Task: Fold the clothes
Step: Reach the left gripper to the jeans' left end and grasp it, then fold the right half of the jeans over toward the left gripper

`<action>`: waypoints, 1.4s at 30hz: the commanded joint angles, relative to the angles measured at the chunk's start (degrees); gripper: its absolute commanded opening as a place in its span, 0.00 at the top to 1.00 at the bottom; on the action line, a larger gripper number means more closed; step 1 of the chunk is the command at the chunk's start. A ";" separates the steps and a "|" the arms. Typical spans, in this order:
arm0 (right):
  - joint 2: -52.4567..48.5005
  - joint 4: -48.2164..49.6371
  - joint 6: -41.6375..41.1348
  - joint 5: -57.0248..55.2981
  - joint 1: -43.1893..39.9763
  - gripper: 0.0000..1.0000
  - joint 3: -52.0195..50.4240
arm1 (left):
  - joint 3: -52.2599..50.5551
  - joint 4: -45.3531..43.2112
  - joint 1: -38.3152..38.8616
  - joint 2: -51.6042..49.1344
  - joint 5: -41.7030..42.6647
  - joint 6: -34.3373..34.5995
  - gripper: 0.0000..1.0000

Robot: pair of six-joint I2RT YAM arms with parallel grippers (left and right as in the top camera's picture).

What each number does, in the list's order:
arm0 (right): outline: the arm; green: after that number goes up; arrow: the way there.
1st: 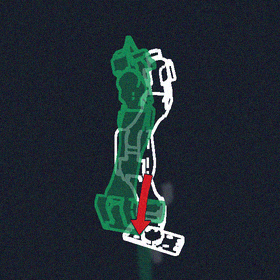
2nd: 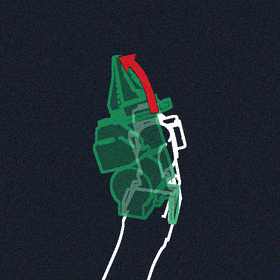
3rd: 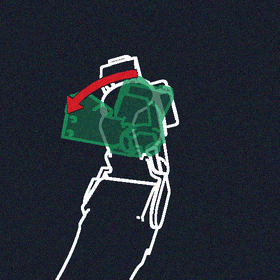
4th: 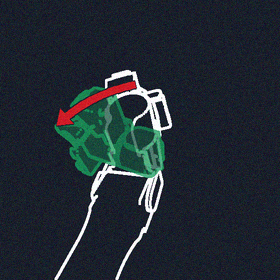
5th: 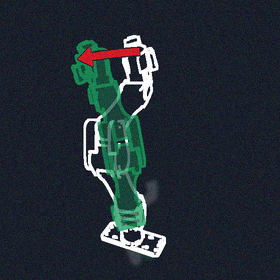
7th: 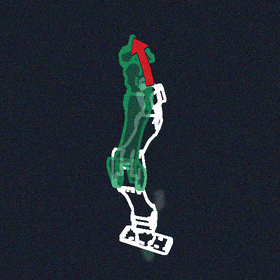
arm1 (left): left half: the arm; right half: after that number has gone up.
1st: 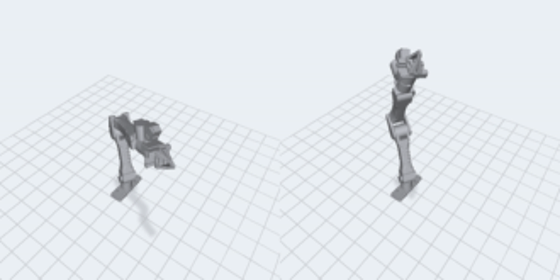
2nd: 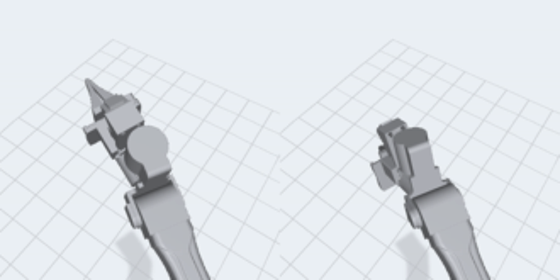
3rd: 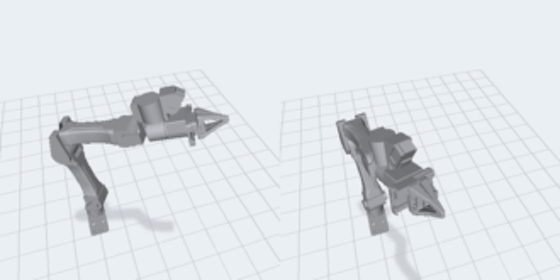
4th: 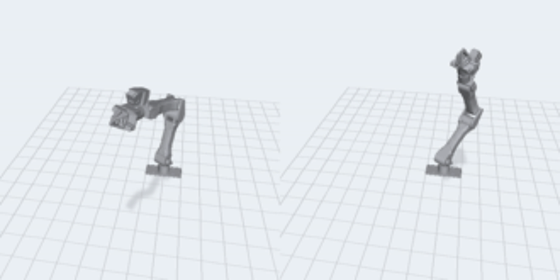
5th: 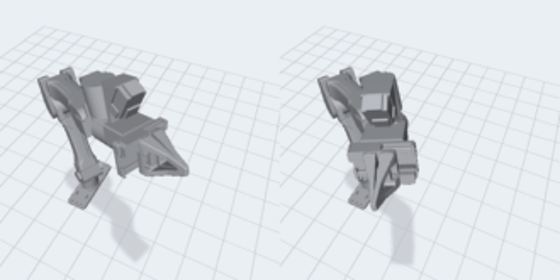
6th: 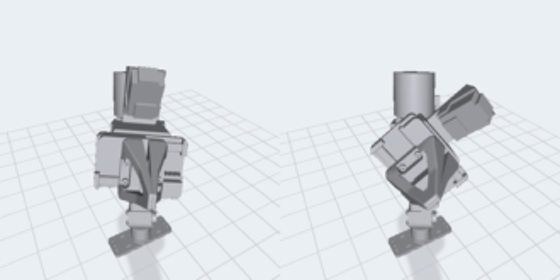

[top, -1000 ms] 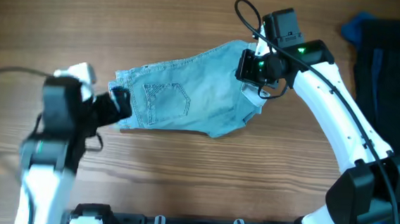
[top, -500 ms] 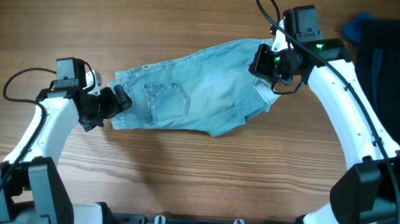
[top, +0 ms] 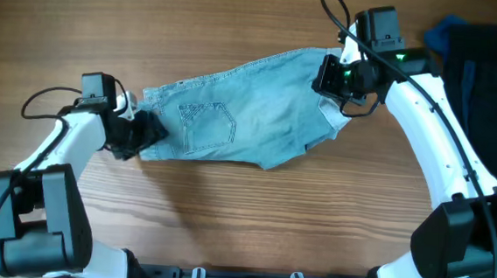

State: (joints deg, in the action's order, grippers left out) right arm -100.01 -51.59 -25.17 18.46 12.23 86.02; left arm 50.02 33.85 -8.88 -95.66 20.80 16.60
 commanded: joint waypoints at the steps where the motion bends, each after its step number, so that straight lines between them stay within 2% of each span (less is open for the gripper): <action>1: 2.71 0.81 0.63 0.90 -3.39 0.96 1.16 | -0.13 -0.09 1.77 -1.01 1.92 -0.94 0.96; 4: 3.76 -1.05 1.03 1.09 -8.61 0.96 1.16 | -0.13 -2.32 6.80 -1.01 1.90 -0.48 0.96; 7: 4.04 -4.72 1.57 -1.29 -12.02 0.96 1.16 | -0.13 -7.67 11.54 -1.01 1.70 5.14 0.96; 15: 4.15 -9.75 -2.03 -11.45 -14.56 0.96 1.14 | -0.11 -11.72 13.22 -1.01 1.70 6.38 0.94; 16: 4.33 -9.70 -1.99 -11.43 -14.56 0.96 1.14 | 0.04 -10.99 13.22 -0.96 1.70 6.36 0.89; 17: 4.74 -9.57 -1.99 -11.43 -14.56 0.96 1.14 | 0.37 -9.94 13.22 -0.85 1.70 6.34 0.78; 19: 6.40 -8.83 -2.03 -11.39 -14.56 0.95 1.14 | 1.60 -7.56 13.22 0.46 1.70 6.14 0.46; 21: 7.82 -8.66 -2.05 -11.19 -14.43 0.96 1.14 | 3.45 -4.98 13.22 3.28 1.68 4.79 0.27; 22: 8.37 -8.68 -2.05 -10.99 -14.16 0.96 1.14 | 4.22 -3.67 13.22 4.98 1.68 4.11 0.07; 23: 8.79 -8.68 -2.32 -10.97 -13.66 0.96 1.16 | 4.68 -2.71 13.22 7.02 1.68 3.72 0.01; 27: 8.92 -7.98 -3.74 -11.26 -7.85 0.96 1.14 | 4.72 0.55 13.22 15.85 1.68 3.80 0.00; 36: 5.35 1.64 -14.03 -8.11 8.26 0.96 0.87 | 4.72 10.36 13.22 29.73 -1.79 6.62 0.00; 42: -0.09 7.41 -17.29 -4.22 13.81 0.96 0.87 | 4.72 14.12 13.18 37.16 -1.99 6.64 0.00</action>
State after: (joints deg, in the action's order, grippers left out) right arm -98.30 -45.47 -39.79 11.11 24.56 86.02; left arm 53.95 46.83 4.36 -61.95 19.38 22.85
